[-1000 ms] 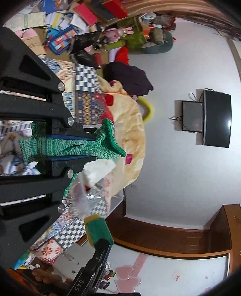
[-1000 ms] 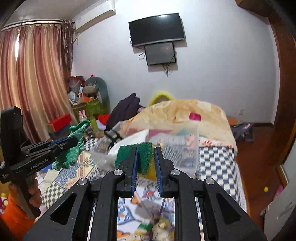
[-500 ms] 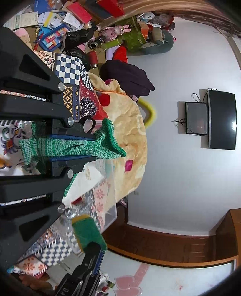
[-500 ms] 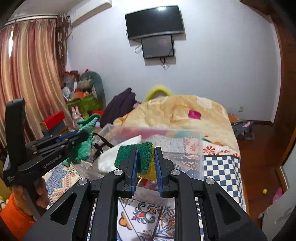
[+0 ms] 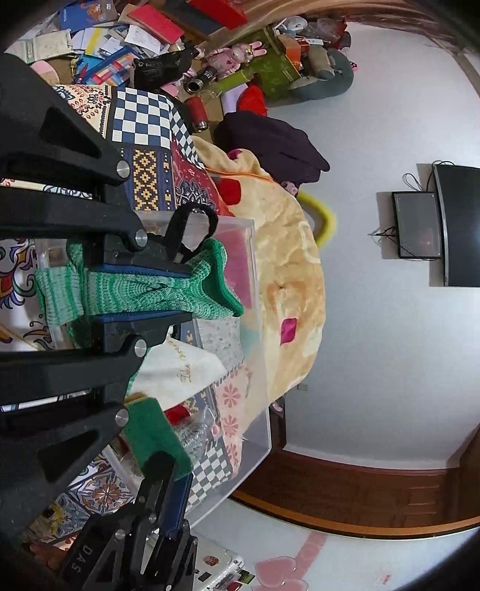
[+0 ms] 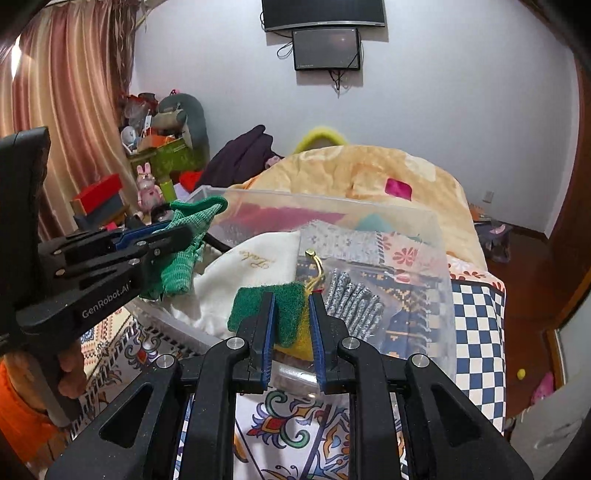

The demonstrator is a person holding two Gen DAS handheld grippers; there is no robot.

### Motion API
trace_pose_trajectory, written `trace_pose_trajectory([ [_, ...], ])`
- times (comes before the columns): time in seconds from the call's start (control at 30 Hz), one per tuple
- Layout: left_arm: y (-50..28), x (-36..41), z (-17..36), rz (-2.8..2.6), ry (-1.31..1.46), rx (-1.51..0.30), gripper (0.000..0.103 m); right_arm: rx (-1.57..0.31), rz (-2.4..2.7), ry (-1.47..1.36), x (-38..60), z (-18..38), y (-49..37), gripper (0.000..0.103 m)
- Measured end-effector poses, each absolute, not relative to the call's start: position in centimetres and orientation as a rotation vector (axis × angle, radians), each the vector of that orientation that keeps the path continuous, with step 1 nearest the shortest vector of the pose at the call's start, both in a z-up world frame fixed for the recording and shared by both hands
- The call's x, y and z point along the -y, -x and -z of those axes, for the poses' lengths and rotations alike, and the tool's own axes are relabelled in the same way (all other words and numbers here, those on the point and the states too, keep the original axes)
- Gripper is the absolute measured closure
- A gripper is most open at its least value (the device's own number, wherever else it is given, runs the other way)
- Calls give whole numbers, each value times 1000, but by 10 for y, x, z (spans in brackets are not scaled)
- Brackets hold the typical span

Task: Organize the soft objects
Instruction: 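Carry the green sock and sponge with both tools over the box, then open both tools to drop the sock and sponge into the box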

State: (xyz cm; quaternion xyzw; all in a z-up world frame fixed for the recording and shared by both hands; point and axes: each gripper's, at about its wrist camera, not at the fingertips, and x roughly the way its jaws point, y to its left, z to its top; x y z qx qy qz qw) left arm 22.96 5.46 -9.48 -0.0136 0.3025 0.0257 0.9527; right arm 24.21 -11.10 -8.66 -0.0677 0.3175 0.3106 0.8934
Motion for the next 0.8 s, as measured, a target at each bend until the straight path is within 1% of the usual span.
trace_pose_trajectory([
  [0.07,-229,-57,94,-51,36,-622,84,-660,-644,144,113,84,-241,84],
  [0.17,-225,-59,91,-44,49,-622,76,-670,-641,142,116,81,-240,77],
  [0.27,-217,-59,87,-30,52,-618,70,-671,-637,142,120,79,-239,66],
  [0.33,-210,-56,83,-23,44,-610,63,-664,-636,140,124,77,-234,56],
  [0.37,-206,-54,80,-20,37,-603,62,-658,-633,142,125,75,-232,54],
  [0.43,-198,-51,75,-13,26,-587,54,-650,-630,143,128,71,-228,47],
  [0.47,-192,-50,72,-10,27,-580,51,-642,-630,137,131,68,-225,46],
  [0.5,-187,-49,68,-3,35,-573,44,-632,-631,130,134,64,-222,45],
  [0.53,-182,-49,66,3,44,-566,39,-620,-632,126,137,61,-219,43],
  [0.57,-176,-49,61,5,53,-553,38,-604,-629,125,139,57,-215,41],
  [0.6,-171,-49,58,5,56,-545,34,-585,-622,127,141,53,-210,36],
  [0.63,-167,-48,56,5,55,-538,25,-566,-616,128,144,50,-206,29],
  [0.67,-162,-47,54,2,54,-531,19,-540,-608,127,148,46,-200,25],
  [0.7,-158,-47,52,-1,53,-522,12,-523,-603,126,150,44,-196,17],
  [0.8,-144,-47,50,-3,45,-505,10,-477,-591,132,158,40,-181,12],
])
